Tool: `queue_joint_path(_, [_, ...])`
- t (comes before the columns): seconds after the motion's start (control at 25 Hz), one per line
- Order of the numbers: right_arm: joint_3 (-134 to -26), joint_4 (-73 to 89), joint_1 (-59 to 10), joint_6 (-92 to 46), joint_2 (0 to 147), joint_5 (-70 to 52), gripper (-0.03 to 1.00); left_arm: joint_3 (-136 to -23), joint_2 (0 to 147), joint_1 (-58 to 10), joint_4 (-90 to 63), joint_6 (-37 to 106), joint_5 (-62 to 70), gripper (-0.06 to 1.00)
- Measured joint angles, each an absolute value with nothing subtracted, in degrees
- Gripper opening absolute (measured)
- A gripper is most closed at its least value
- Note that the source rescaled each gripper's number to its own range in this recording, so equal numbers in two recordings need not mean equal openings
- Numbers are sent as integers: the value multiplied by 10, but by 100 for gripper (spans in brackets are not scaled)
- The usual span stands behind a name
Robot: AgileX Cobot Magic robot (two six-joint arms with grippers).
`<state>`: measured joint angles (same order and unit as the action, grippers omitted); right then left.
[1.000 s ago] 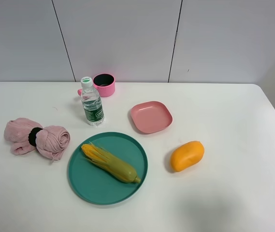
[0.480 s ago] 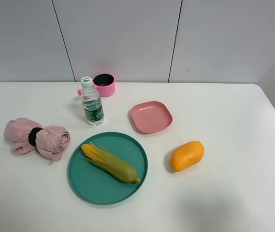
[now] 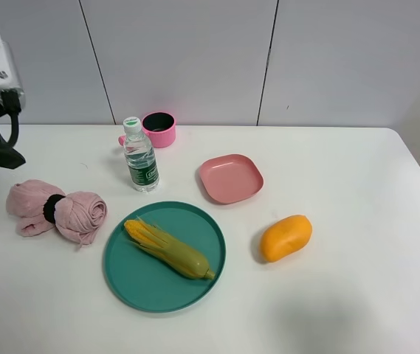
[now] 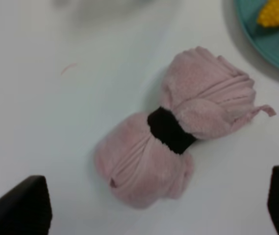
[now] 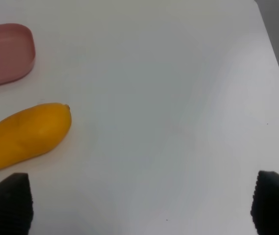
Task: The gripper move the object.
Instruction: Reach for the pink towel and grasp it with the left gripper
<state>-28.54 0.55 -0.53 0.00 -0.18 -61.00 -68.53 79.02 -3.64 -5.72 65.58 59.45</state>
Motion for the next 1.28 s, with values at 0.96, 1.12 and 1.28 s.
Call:
queue_joint_path(0.96, [-285,6,-5,0,-2,-610,100,-685,955,-59,19,746,505,83])
queue_joint_path(1.12, [-285,6,-5,0,-2,-610,100,-685,955,-59,19,746,499,83])
queue_joint_path(1.28, [-285,6,-5,0,-2,-610,100,-685,955,-59,16,746,495,83])
